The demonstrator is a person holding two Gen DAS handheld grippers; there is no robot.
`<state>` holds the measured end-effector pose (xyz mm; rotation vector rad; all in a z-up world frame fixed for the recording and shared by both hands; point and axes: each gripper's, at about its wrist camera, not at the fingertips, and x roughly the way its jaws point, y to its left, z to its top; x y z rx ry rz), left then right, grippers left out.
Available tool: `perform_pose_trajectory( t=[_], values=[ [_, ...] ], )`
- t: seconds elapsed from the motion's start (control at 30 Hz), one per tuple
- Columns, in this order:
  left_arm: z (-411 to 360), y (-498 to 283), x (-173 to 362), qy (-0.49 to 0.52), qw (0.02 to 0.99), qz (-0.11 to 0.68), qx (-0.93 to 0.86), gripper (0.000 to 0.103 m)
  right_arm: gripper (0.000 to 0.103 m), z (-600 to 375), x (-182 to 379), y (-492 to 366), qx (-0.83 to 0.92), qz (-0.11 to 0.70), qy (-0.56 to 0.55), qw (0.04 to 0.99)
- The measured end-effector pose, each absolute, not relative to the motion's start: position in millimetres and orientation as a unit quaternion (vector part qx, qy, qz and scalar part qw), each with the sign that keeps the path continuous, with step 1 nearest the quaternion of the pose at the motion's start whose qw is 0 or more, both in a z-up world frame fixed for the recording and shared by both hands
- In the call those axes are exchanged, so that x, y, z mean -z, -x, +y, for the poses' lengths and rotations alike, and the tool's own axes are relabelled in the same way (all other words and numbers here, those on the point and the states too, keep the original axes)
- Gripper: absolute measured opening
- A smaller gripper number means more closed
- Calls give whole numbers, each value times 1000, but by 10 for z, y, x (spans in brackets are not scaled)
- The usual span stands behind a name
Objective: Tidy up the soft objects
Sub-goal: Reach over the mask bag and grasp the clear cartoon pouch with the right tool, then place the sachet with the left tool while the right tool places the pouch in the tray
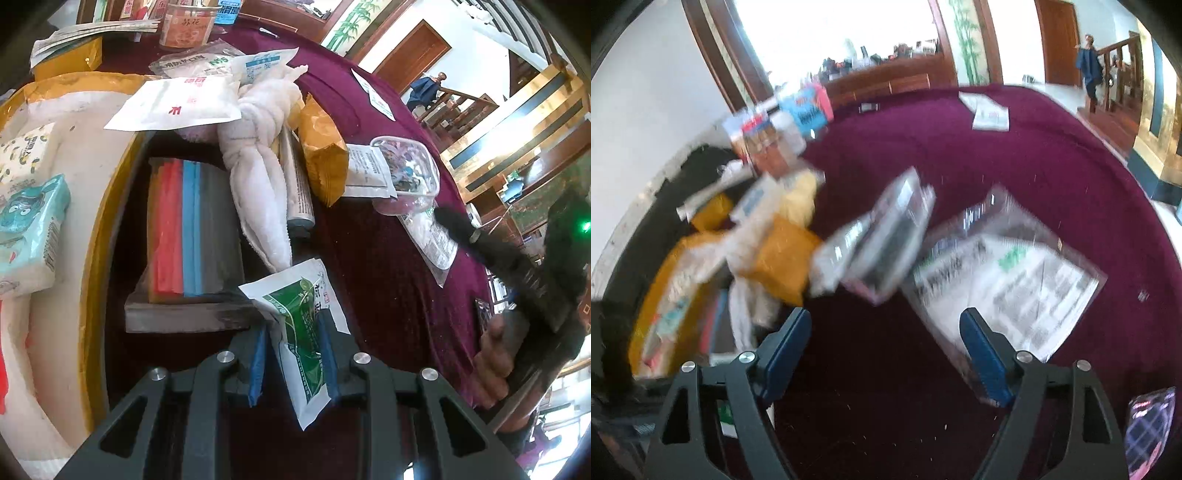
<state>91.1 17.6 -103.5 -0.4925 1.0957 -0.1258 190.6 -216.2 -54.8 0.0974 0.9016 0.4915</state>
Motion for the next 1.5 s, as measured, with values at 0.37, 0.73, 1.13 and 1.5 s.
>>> perform_pose_trajectory(
  t=[0.37, 0.73, 1.13, 1.5],
  values=[
    [165, -889, 1027, 225, 824, 516, 59, 27, 61, -2268, 865, -2573, -203, 477, -139, 844],
    [71, -932, 1003, 215, 825, 519, 54, 27, 84, -1873, 896, -2637, -173, 475, -25, 863],
    [37, -906, 1000, 216, 825, 520, 46, 27, 77, -2261, 819, -2272, -174, 440, -98, 876],
    [110, -682, 822, 234, 835, 496, 53, 22, 78, -2213, 677, -1447, -245, 384, -158, 876]
  ],
)
